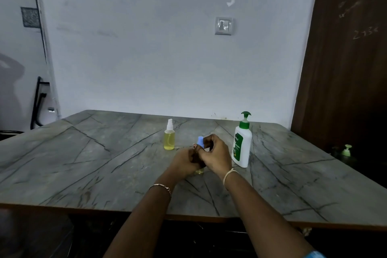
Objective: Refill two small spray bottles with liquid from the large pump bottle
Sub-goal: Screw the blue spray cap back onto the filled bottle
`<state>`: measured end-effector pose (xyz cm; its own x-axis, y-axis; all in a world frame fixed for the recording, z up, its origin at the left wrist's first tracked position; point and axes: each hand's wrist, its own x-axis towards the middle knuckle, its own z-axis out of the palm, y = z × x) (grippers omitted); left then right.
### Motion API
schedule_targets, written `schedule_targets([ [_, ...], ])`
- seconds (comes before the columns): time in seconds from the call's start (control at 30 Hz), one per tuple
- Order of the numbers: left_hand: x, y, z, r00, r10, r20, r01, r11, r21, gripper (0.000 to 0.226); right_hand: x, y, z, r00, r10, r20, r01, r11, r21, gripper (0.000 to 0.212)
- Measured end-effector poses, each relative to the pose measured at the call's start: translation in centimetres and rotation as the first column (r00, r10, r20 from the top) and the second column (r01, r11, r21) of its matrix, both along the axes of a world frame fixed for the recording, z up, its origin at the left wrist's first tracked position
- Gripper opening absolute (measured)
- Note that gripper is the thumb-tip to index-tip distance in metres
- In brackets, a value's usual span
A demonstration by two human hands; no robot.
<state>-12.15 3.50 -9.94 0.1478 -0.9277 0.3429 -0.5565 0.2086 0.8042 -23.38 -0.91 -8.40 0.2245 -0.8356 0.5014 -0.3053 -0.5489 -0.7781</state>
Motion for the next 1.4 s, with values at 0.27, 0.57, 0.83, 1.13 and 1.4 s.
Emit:
schedule_targets([
  [0.27,1.0,0.1,1.1,0.973,-0.145,-0.179,0.174,0.972,0.156,0.032,0.2,-1.3,1.0,0.948,0.277,0.156,-0.296,0.948,0.116,0.018],
  [0.57,1.6,-0.1,2.3,0.927,-0.273,-0.258,0.343,0.894,0.289,0.028,1.6,-0.9,3.6,0.821,0.419,0.388,-0.532,0.808,0.253,0.038],
  [0.83,1.5,-0.2,2.2,0.947,-0.23,-0.225,0.288,0.919,0.27,0.029,3.6,-1.1,3.3,0.858,0.254,0.447,-0.389,0.889,0.242,0.045],
  [1.13,0.4,0.1,1.6,0.987,-0.152,-0.042,0.156,0.978,0.135,0.028,4.8,-0.8,2.5,0.911,-0.004,0.413,-0.051,0.991,0.122,0.046],
  [1.4,-0.1,-0.3,1.3,0.995,-0.015,0.099,0.005,0.994,0.106,0.031,5.0,-0.2,2.6,0.912,-0.145,0.384,0.122,0.989,0.084,0.048],
])
